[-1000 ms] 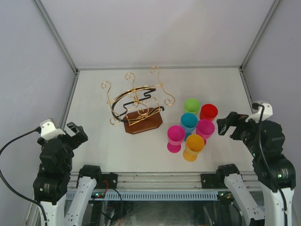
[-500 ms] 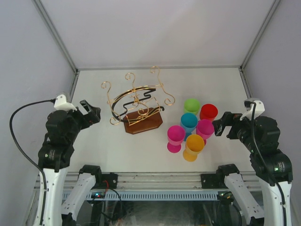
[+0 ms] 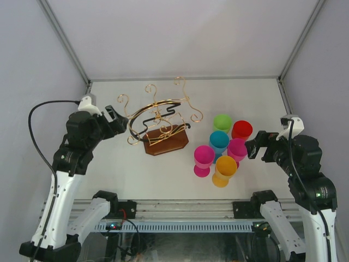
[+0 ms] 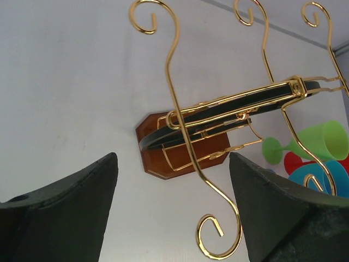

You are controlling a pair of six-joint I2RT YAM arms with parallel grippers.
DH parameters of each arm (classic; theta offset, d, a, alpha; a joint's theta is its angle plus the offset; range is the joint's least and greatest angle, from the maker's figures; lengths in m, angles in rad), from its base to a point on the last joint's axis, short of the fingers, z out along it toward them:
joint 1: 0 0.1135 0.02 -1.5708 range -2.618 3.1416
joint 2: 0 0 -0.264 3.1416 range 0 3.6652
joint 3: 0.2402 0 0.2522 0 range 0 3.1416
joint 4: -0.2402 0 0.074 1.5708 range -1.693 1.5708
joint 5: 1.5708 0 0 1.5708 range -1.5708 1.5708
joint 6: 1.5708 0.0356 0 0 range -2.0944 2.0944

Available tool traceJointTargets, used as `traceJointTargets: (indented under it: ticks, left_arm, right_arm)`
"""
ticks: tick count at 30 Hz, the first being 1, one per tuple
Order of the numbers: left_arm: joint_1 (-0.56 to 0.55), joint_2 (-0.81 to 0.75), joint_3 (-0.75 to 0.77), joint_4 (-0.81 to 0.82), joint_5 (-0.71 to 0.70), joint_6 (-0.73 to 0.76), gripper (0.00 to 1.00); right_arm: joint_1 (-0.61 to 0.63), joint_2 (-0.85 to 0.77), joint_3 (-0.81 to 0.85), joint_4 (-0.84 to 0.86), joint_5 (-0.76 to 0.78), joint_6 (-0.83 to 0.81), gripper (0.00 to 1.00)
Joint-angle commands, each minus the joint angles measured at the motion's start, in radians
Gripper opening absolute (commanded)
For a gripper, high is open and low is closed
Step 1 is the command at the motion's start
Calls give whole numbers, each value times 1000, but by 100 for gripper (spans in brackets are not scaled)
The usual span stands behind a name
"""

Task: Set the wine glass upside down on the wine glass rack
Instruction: Move the wine rack to the center of the board.

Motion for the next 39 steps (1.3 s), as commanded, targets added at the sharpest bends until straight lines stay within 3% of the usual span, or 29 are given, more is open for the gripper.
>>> traceJointTargets:
  ticks: [1,21,34,39]
  left_arm:
    - [-54,73,85,69,11,9,84]
    - [-171,328,181,152,1,56,64]
    - [-194,468,337,193,-2,39,64]
    - [-193,452,377,165,-18,50,73]
  right_arm:
    - [5,-7,5,46,5,-7,94]
    - [4,-22,-4,47,-8,5,94]
    - [4,-25,-4,46,-10,9,93]
    - [4,-28,-4,42,4,16,93]
